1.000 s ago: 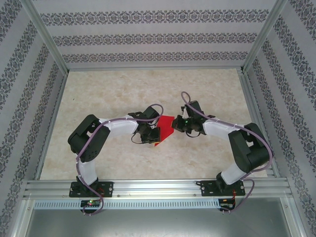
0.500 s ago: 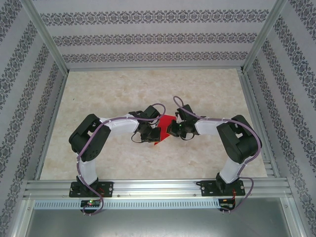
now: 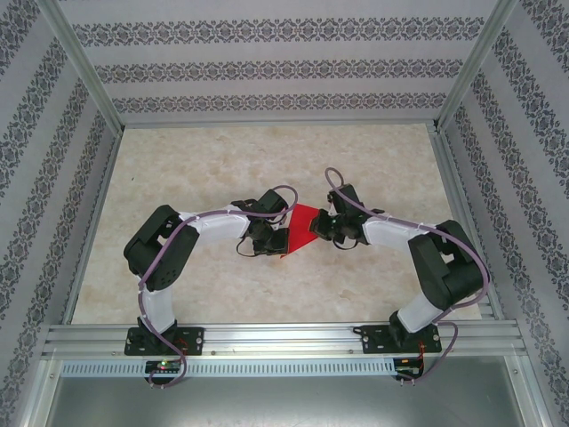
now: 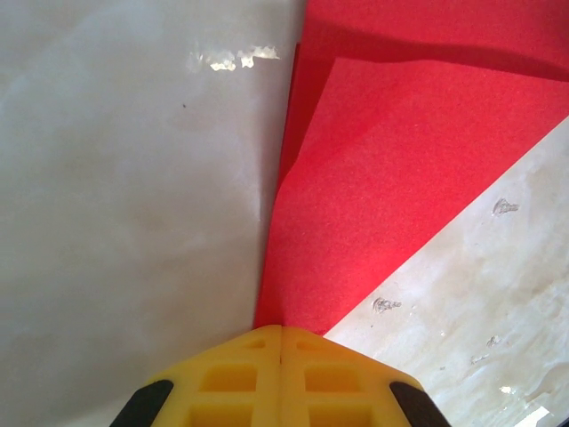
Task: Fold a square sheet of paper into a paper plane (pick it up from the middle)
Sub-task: Third fold the triangle at the center of the table.
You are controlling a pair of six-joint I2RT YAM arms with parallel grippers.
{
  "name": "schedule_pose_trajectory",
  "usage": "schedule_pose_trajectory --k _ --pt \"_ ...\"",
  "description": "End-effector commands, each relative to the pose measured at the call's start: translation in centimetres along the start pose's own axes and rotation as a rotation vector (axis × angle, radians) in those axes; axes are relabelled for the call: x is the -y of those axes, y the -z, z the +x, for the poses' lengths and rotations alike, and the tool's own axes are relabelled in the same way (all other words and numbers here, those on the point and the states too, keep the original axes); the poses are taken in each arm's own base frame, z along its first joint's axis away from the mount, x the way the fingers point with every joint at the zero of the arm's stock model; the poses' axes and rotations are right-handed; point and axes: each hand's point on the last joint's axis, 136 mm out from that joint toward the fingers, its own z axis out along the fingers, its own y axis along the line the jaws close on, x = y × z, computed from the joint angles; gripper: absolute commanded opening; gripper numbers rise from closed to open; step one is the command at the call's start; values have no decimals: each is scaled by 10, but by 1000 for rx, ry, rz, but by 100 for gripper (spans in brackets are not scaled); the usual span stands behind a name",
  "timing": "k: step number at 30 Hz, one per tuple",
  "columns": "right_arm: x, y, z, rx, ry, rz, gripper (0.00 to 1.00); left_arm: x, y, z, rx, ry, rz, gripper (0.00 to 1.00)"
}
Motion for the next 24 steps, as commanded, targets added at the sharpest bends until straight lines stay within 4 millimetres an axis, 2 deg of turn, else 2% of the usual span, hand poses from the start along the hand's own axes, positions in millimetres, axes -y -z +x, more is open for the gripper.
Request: schedule_pose_trajectory --k 1,3,6,11,15,19,24 --pt "-15 -10 6 -34 15 -51 4 -24 -7 9 -44 34 -86 4" --pt "-14 -17 9 -52 10 -45 4 -21 -6 8 -41 35 -70 4" --pt "-1 -25 13 -70 -13 -4 4 -10 -2 2 -18 33 -33 4" --pt "15 -32 21 -93 -51 38 4 23 17 -14 73 61 110 6" --pt "19 -33 25 -95 -70 43 4 49 21 -25 148 132 298 6" --pt "21 -34 27 -101 -73 46 3 55 12 -31 165 159 356 6" --pt "22 -33 28 -106 -76 52 3 43 -2 -29 137 160 281 6"
